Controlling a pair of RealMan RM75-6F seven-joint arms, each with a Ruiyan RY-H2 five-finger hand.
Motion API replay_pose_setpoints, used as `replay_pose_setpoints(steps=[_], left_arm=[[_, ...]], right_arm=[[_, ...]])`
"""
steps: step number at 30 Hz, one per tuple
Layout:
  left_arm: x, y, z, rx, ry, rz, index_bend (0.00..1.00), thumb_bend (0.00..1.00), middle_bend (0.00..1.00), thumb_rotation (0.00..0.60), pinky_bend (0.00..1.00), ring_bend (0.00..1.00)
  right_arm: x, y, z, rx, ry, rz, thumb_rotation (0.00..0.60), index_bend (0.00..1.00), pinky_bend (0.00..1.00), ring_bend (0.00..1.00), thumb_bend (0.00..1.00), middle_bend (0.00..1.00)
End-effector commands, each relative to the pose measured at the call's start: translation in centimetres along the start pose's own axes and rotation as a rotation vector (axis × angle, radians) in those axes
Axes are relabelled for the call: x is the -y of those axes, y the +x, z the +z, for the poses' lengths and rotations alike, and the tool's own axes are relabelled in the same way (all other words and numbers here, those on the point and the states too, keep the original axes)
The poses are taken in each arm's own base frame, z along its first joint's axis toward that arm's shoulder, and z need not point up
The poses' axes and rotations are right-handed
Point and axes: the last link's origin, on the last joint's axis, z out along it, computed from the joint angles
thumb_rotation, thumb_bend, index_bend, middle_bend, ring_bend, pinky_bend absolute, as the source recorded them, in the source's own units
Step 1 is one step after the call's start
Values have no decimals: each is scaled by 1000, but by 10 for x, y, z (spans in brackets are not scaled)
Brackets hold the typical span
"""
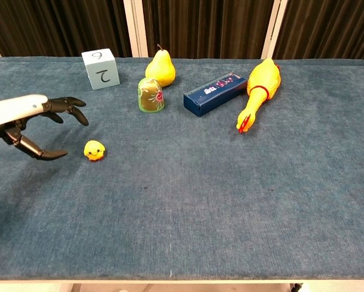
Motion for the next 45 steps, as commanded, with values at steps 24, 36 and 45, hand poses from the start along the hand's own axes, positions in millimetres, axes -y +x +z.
replay_pose_setpoints(steps=[24, 36, 45], left_arm=[[-21, -14, 16, 40, -52, 6, 333, 260, 3, 600, 159, 0], [-25, -16, 27, 49, -53, 19, 363, 274, 16, 600, 159, 0], [-22, -14, 31, 63, -46, 41, 397, 294, 27, 600, 159, 0]], right_arm=[[2, -1, 1, 7, 4, -4, 600, 203, 210, 227, 260, 151], [2, -1, 2, 7, 5, -4, 600, 202, 210, 228, 260, 151], [2, -1, 2, 8, 5, -5, 600, 202, 210, 228, 260, 151]])
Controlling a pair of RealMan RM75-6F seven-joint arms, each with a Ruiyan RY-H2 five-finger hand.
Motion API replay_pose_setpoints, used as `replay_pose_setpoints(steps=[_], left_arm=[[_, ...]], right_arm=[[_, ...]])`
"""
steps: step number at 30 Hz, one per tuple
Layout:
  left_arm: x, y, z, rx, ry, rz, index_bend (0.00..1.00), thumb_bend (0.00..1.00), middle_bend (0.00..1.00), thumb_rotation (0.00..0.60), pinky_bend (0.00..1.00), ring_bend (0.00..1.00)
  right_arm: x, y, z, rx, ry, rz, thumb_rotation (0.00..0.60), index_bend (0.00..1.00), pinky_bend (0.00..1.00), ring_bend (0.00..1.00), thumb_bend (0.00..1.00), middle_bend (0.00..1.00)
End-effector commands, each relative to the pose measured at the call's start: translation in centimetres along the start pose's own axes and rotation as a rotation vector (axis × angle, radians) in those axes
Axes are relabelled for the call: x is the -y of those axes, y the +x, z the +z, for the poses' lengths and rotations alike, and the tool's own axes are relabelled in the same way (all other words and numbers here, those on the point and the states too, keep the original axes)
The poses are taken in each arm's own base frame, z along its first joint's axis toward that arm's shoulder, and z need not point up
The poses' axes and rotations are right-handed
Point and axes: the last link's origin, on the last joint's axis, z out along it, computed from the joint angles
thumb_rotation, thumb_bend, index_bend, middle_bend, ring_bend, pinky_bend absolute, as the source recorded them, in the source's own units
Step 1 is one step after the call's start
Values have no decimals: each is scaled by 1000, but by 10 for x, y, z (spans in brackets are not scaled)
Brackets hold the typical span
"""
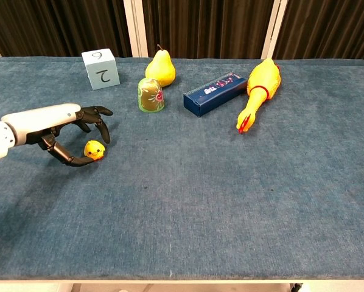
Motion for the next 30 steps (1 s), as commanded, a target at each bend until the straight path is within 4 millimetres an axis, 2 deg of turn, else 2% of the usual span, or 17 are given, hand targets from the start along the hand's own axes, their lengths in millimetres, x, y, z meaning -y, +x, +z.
replay_pose_setpoints(steps=[1, 6, 12, 16, 20, 30], left_arm=[[0, 0, 0, 1, 0, 4, 413, 297, 35, 600, 159, 0], [2, 1, -1, 8, 8, 9, 482, 320, 66, 600, 160, 0], [2, 5, -2, 10, 14, 21, 502, 334, 68, 600, 188, 0], [-1, 16, -5, -18, 3, 43, 509, 341, 70, 600, 188, 0], [-12, 39, -13, -72, -29, 92, 509, 341, 70, 600, 188, 0], [-42, 128, -41, -227, -36, 279, 509, 341, 81, 600, 188, 0]], right_arm=[[0, 0, 0, 0, 0, -1, 600, 202, 210, 228, 260, 151], [0, 0, 0, -2, 0, 0, 600, 201, 210, 228, 260, 151], [1, 0, 0, -2, 1, 0, 600, 201, 210, 227, 260, 151], [0, 0, 0, -3, 2, 1, 600, 201, 210, 227, 260, 151], [1, 0, 0, -2, 4, 1, 600, 200, 210, 228, 260, 151], [1, 0, -1, 1, 5, 3, 600, 195, 210, 228, 260, 151]])
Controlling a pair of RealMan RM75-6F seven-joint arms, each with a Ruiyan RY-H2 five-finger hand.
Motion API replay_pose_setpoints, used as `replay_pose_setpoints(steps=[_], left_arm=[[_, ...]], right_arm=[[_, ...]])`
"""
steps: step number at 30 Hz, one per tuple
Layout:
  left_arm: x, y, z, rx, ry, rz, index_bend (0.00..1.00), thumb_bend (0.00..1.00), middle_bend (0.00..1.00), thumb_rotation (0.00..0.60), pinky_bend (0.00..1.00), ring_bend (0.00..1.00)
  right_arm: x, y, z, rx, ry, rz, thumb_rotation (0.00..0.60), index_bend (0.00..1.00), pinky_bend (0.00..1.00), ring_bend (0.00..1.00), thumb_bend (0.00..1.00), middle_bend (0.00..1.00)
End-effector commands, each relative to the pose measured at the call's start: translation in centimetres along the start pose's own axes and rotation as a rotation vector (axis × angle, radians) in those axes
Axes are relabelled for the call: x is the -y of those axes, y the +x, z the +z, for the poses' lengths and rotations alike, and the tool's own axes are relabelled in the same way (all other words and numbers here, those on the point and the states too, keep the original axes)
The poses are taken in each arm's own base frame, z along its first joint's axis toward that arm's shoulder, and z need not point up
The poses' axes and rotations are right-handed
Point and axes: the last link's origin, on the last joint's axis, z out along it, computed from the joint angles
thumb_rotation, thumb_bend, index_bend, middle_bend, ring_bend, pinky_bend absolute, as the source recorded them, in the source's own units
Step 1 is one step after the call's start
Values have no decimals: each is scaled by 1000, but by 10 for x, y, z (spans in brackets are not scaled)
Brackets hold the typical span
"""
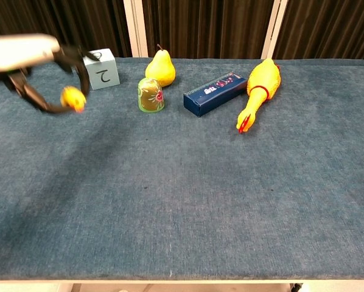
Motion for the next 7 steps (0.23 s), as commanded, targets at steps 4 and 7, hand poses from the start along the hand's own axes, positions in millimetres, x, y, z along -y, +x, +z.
replay_pose_setpoints(steps=[4, 7], left_arm=[[-4, 67, -12, -114, 41, 110, 509, 341, 86, 600, 188, 0], [-5, 83, -17, -137, 57, 127, 509, 341, 86, 600, 188, 0]], right_arm=[[0, 0, 0, 1, -1, 0, 600, 195, 210, 227, 260, 151], [0, 0, -1, 1, -1, 0, 600, 195, 210, 227, 260, 151]])
